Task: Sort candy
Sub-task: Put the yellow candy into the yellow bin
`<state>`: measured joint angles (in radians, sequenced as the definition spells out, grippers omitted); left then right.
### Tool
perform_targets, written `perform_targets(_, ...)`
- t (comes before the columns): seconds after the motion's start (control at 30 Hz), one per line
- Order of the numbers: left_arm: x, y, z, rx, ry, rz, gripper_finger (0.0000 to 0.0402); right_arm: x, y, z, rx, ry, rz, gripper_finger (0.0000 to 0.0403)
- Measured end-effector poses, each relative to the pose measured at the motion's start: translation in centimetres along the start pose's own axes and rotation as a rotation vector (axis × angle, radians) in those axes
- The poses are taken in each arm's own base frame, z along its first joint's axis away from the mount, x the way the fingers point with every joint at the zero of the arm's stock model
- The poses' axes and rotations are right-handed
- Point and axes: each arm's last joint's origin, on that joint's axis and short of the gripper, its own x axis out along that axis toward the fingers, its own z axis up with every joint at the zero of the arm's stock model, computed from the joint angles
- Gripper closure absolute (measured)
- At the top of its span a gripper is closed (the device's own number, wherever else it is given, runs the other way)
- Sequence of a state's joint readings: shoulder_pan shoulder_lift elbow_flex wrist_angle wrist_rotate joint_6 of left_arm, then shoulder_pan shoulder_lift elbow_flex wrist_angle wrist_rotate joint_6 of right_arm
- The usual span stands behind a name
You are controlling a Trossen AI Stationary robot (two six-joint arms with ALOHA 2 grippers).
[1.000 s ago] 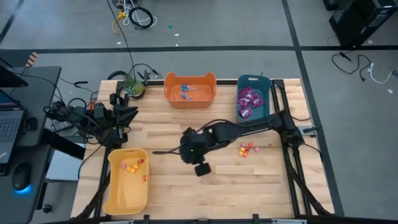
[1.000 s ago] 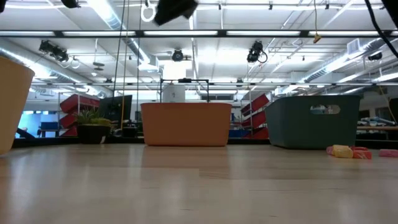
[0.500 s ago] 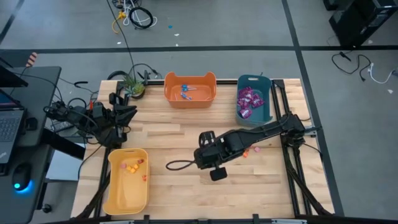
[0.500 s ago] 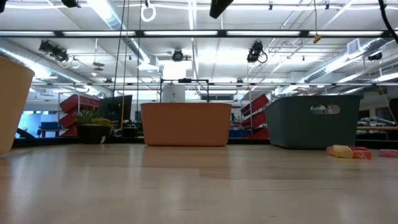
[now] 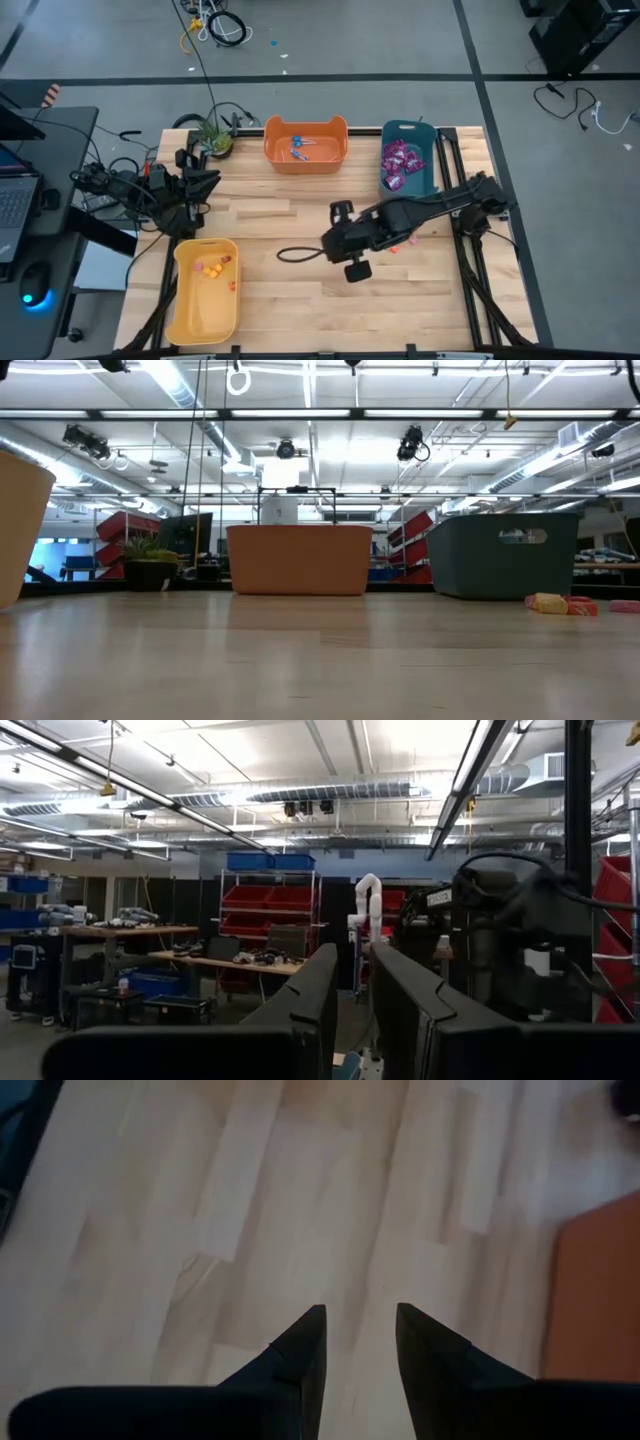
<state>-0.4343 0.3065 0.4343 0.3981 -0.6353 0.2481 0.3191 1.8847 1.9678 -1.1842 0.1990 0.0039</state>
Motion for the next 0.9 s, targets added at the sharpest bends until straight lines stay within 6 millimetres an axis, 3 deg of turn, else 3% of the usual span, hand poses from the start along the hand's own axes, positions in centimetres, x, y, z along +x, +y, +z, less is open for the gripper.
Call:
perform_targets(0.2,0.0,0.0,0.0,0.000,0.000,0.000,0.0335,-0.7,-0.5,-3.8,0.059,-0.152,-0.048,0.0303)
perform_targets(0.43,0.0,0.0,0.0,0.000,0.000,0.000,0.0335,1.3,-0.8,-9.8,0.208,-0.271,-0.067,0.0307)
perform_targets(0.7,0.0,0.0,0.0,0.001,0.001,0.000,0.0335,4.8,0.1,-16.5,0.418,-0.213,-0.045,0.0308)
perform_targets(0.9,0.0,0.0,0.0,0.001,0.001,0.000,0.0335,7.5,1.6,-21.1,0.520,-0.030,0.034,0.0307)
